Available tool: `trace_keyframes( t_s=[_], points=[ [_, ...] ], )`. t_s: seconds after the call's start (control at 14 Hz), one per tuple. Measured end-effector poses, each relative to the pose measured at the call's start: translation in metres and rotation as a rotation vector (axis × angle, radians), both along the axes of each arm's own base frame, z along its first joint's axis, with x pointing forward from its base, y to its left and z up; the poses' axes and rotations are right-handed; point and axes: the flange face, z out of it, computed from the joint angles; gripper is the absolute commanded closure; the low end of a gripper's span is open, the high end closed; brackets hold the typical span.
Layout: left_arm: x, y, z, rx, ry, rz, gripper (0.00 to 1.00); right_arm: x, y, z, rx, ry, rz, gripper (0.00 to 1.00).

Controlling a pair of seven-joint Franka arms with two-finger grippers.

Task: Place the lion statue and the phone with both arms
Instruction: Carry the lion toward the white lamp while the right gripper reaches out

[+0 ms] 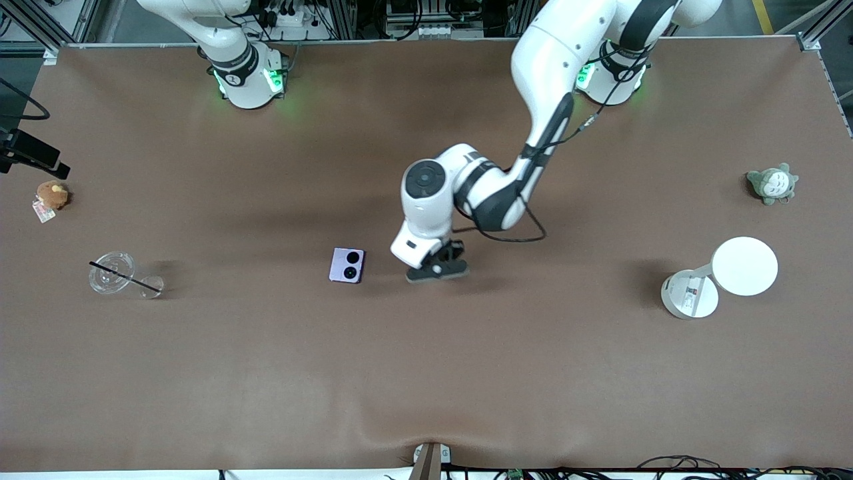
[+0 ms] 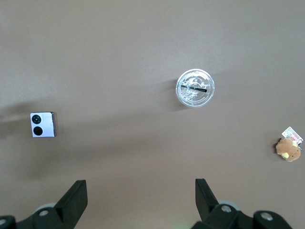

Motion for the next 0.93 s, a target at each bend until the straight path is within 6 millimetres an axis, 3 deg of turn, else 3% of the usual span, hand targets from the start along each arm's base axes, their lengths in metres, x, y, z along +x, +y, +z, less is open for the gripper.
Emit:
trace_keyframes(
  t_s=[0.14,0.36,0.64,0.93],
  points=[
    [0.035,0.038,0.035,0.002,-0.036,-0.032,1.0,0.0,0.0,0.0,0.0,0.0,0.0,0.0],
    [0.064,0.088,0.073,0.03,-0.02,-0.038,1.0,0.0,0.0,0.0,0.0,0.0,0.001,0.0],
    [0.091,0.151,0.102,0.076,0.021,-0.107,1.0,0.0,0.001,0.0,0.0,0.001,0.001,0.0],
    [0.111,0.228,0.125,0.093,0.048,-0.203,1.0,0.001,0.002,-0.002,0.002,0.004,0.004,0.0]
  ],
)
